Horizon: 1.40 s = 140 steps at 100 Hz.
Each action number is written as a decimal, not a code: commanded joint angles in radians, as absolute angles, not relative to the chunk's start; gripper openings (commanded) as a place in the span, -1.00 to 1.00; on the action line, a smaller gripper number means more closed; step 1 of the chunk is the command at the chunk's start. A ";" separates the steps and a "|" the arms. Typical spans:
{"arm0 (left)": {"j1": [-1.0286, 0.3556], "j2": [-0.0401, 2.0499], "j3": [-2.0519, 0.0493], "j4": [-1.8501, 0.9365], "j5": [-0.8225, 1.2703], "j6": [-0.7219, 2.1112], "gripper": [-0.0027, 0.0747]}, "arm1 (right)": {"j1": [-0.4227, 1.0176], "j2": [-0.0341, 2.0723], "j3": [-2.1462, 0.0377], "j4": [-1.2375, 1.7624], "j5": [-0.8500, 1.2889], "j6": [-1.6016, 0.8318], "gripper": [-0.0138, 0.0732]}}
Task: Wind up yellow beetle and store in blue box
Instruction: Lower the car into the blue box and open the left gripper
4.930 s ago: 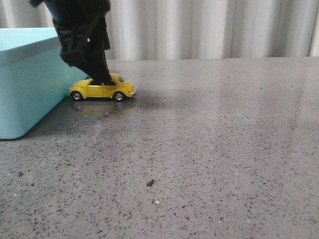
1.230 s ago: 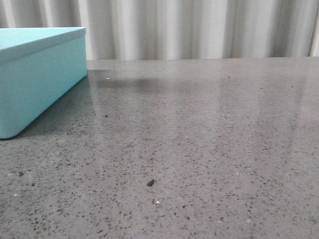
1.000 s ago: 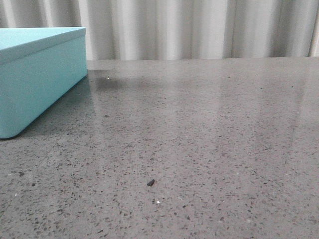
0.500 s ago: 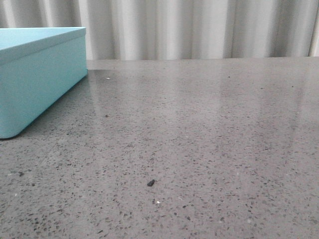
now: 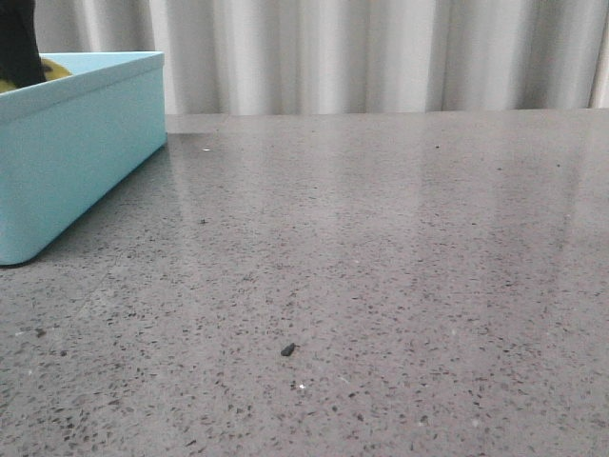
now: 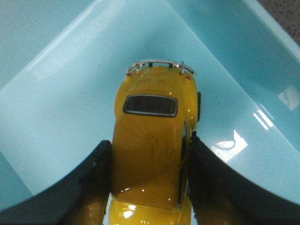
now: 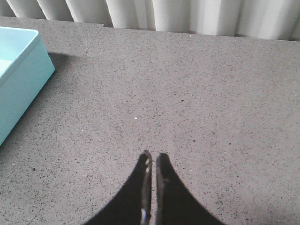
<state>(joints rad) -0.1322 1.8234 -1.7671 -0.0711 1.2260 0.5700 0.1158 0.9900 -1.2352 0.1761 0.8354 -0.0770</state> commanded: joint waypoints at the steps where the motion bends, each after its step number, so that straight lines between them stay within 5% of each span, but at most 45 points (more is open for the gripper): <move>1: -0.129 1.799 -1.793 -0.088 1.188 0.547 -0.45 | 0.115 0.972 -1.261 0.179 0.760 -0.082 -0.82; 58: -0.129 1.836 -1.793 -0.083 1.191 0.484 -0.42 | 0.115 0.972 -1.261 0.179 0.760 -0.082 -0.82; 85: -0.129 1.836 -1.793 -0.093 1.229 0.481 0.17 | 0.115 0.972 -1.261 0.179 0.758 -0.082 -0.82; 140: -0.129 1.791 -1.802 -0.093 1.234 0.481 0.12 | 0.115 0.972 -1.261 0.179 0.752 -0.082 -0.82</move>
